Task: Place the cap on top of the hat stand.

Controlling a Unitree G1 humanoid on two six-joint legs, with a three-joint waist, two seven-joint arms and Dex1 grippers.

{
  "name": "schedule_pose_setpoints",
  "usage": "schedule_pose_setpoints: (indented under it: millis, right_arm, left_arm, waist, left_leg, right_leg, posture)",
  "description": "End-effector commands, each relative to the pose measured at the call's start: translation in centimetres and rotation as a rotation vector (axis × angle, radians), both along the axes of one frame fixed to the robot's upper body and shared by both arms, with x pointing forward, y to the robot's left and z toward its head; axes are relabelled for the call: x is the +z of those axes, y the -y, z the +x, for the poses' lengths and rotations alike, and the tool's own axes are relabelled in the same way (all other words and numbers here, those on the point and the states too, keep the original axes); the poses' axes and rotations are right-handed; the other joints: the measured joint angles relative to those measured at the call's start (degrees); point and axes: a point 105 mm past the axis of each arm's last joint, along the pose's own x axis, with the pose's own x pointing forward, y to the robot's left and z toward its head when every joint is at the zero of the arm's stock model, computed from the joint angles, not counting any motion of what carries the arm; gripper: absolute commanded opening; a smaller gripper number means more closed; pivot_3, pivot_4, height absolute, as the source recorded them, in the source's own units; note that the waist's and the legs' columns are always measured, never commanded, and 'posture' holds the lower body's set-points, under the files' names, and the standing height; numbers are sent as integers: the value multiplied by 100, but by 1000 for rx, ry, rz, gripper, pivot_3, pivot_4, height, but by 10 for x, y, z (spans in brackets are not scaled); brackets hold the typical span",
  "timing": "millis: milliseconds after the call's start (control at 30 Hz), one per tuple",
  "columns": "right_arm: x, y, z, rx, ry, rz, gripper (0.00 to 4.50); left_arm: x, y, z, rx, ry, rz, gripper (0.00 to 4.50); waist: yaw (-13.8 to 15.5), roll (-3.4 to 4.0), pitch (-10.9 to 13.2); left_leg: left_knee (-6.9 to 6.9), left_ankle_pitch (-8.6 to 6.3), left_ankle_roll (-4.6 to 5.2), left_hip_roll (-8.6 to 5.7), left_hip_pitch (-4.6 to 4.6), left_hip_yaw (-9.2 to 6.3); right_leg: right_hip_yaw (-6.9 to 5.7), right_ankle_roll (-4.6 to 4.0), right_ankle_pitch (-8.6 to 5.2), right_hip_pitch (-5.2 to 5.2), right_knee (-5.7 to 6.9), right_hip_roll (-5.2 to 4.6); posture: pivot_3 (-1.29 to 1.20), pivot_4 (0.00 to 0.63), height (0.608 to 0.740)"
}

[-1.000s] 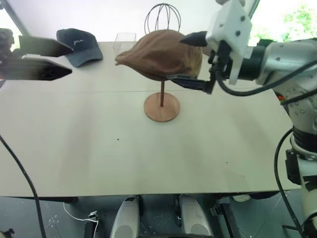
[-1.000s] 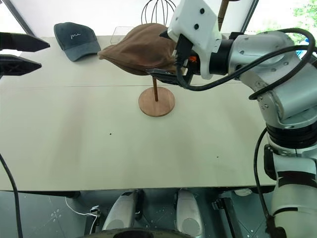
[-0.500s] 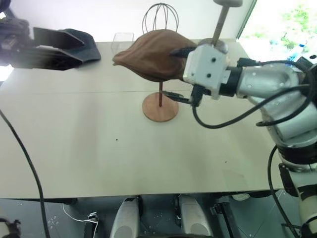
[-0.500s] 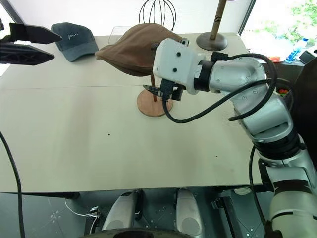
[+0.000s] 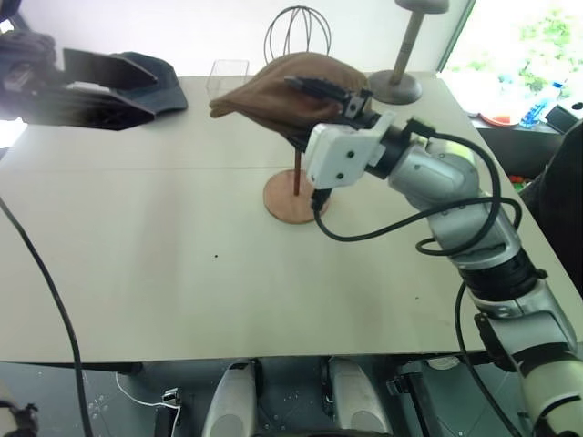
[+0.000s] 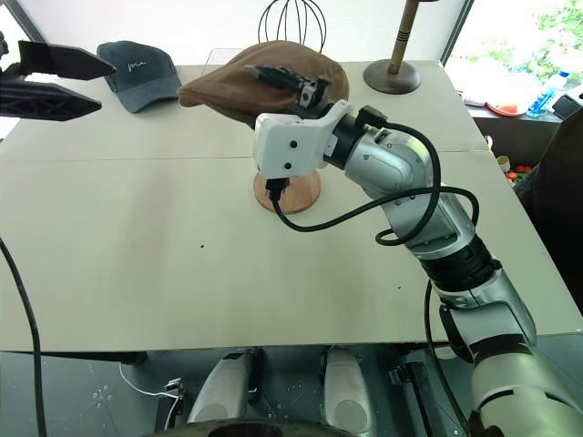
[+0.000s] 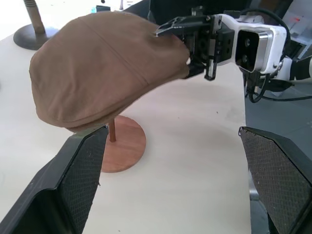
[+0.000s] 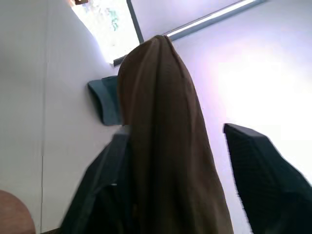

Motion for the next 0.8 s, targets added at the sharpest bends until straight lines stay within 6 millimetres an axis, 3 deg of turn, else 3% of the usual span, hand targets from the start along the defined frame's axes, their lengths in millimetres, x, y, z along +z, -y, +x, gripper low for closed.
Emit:
schedule_pose_setpoints:
  millis: [33,67,300,633,800]
  right_arm:
    - [15,6,-5,-3,75,42,474]
    - [16,7,-5,-4,84,45,35]
    - [39,18,-16,101,193,126,35]
    - [69,38,-20,276,530,163,35]
    - [57,48,-38,414,681,153,35]
  left_arm:
    - [13,-3,-8,0,71,2,4500]
    - [13,-4,-8,1,72,1,4500]
    - [11,-6,-8,6,77,-1,4500]
    - [16,-12,-10,39,124,-17,4500]
    - [19,-14,-15,58,136,-21,4500]
  waist:
    - [2,-1,0]
    - [3,-2,0]
    - [1,-2,0]
    - [-58,-3,0]
    - [-128,-6,2]
  left_leg:
    - [0,0,0,0,0,0]
    - [0,0,0,0,0,0]
    - [3,0,0,0,0,0]
    - [0,0,0,0,1,-1]
    - [-2,0,0,0,1,-3]
  right_leg:
    - [0,0,0,0,0,0]
    - [0,0,0,0,0,0]
    - [0,-1,0,2,1,0]
    - [0,1,1,2,0,0]
    - [0,11,7,3,0,1]
  posture:
    - [0,150,740]
    - [0,150,740]
    - [0,150,740]
    - [0,150,740]
    - [0,150,740]
